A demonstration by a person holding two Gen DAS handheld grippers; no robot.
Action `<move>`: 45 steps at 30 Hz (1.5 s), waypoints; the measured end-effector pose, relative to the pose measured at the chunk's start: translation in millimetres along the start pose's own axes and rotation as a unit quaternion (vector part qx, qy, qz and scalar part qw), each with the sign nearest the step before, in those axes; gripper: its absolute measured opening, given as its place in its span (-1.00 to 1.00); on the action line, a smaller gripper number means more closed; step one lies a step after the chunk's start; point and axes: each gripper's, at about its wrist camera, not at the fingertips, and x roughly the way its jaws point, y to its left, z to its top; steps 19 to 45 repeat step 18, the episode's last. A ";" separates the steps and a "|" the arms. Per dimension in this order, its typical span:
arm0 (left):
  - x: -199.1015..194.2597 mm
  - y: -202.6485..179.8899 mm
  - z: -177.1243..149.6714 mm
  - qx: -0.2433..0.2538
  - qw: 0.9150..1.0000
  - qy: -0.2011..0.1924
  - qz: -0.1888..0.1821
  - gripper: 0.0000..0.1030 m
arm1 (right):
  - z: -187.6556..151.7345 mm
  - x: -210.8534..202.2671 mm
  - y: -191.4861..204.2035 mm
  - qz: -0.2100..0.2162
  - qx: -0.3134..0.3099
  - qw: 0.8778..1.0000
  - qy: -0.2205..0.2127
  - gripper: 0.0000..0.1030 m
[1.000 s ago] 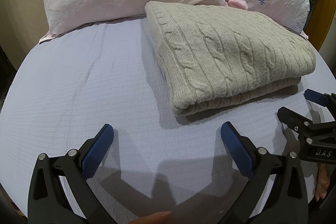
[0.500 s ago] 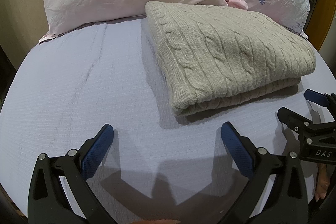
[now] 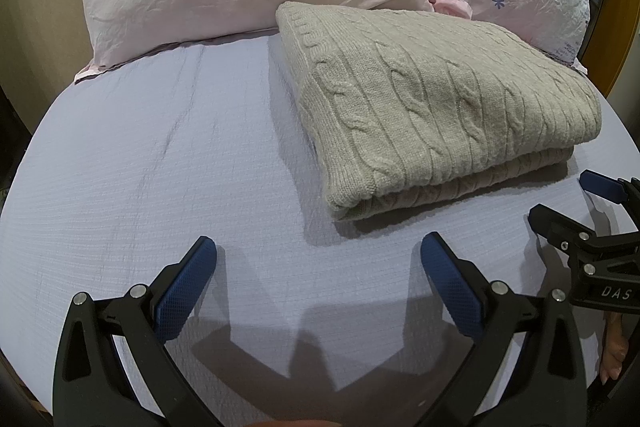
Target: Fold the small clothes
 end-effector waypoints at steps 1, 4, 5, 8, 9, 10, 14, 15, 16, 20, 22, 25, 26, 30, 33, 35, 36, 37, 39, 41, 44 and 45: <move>-0.1 0.1 -0.1 0.000 1.000 0.000 0.000 0.97 | 0.0 0.0 0.0 0.000 0.000 1.000 0.000 0.97; 0.1 -0.1 0.1 0.000 1.000 0.000 0.000 0.97 | -0.1 0.1 0.0 0.000 0.000 1.000 0.000 0.97; 0.2 0.1 0.2 0.000 1.000 0.000 0.000 0.97 | -0.2 0.1 0.1 0.000 0.000 1.000 0.000 0.97; 0.5 1.4 0.4 -0.004 1.000 0.000 0.002 0.97 | -0.2 0.1 0.0 0.000 0.000 1.000 0.000 0.97; 0.7 2.1 0.7 -0.006 1.000 0.000 0.003 0.97 | -0.3 0.2 0.0 0.000 0.000 1.000 0.000 0.97; 0.8 2.7 0.8 -0.006 1.000 0.000 0.004 0.97 | -0.1 0.2 0.0 0.000 0.000 1.000 0.000 0.97; 0.8 2.6 0.6 -0.006 1.000 -0.001 0.005 0.97 | 0.0 0.2 0.0 0.000 0.000 1.000 0.000 0.97; 0.7 2.7 0.4 -0.006 1.000 -0.002 0.005 0.97 | 0.0 0.2 0.0 0.000 0.000 1.000 0.000 0.97; 0.7 2.8 0.3 -0.006 1.000 -0.002 0.005 0.97 | -0.1 0.2 0.0 0.000 0.000 1.000 0.000 0.97; 0.8 3.0 0.4 -0.006 1.000 -0.002 0.005 0.97 | 0.0 0.2 0.0 0.000 0.000 1.000 0.000 0.97; 0.8 3.0 0.4 -0.006 1.000 -0.002 0.005 0.97 | 0.0 0.2 0.0 0.000 0.000 1.000 0.000 0.97; 0.8 3.0 0.4 -0.006 1.000 -0.002 0.005 0.97 | 0.0 0.2 0.0 0.000 0.000 1.000 0.000 0.97; 0.8 3.0 0.4 -0.006 1.000 -0.002 0.005 0.97 | 0.0 0.2 0.0 0.000 0.000 1.000 0.000 0.97; 0.8 3.0 0.4 -0.006 1.000 -0.002 0.005 0.97 | 0.0 0.2 0.0 0.000 0.000 1.000 0.000 0.97; 0.8 3.0 0.4 -0.006 1.000 -0.002 0.005 0.97 | 0.0 0.2 0.0 0.000 0.000 1.000 0.000 0.97; 0.8 3.0 0.4 -0.006 1.000 -0.002 0.005 0.97 | 0.0 0.2 0.0 0.000 0.000 1.000 0.000 0.97; 0.8 3.0 0.4 -0.006 1.000 -0.002 0.005 0.97 | 0.0 0.2 0.0 0.000 0.000 1.000 0.000 0.97; 0.8 3.0 0.4 -0.006 1.000 -0.002 0.005 0.97 | 0.0 0.2 0.0 0.000 0.000 1.000 0.000 0.97; 0.8 3.0 0.4 -0.006 1.000 -0.002 0.005 0.97 | 0.0 0.2 0.0 0.000 0.000 1.000 0.000 0.97; 0.8 3.0 0.4 -0.006 1.000 -0.002 0.005 0.97 | 0.0 0.2 0.0 0.000 0.000 1.000 0.000 0.97; 0.8 3.0 0.4 -0.006 1.000 -0.002 0.005 0.97 | 0.0 0.2 0.0 0.000 0.000 1.000 0.000 0.97; 0.8 3.0 0.4 -0.006 1.000 -0.002 0.005 0.97 | 0.0 0.2 0.0 0.000 0.000 1.000 0.000 0.97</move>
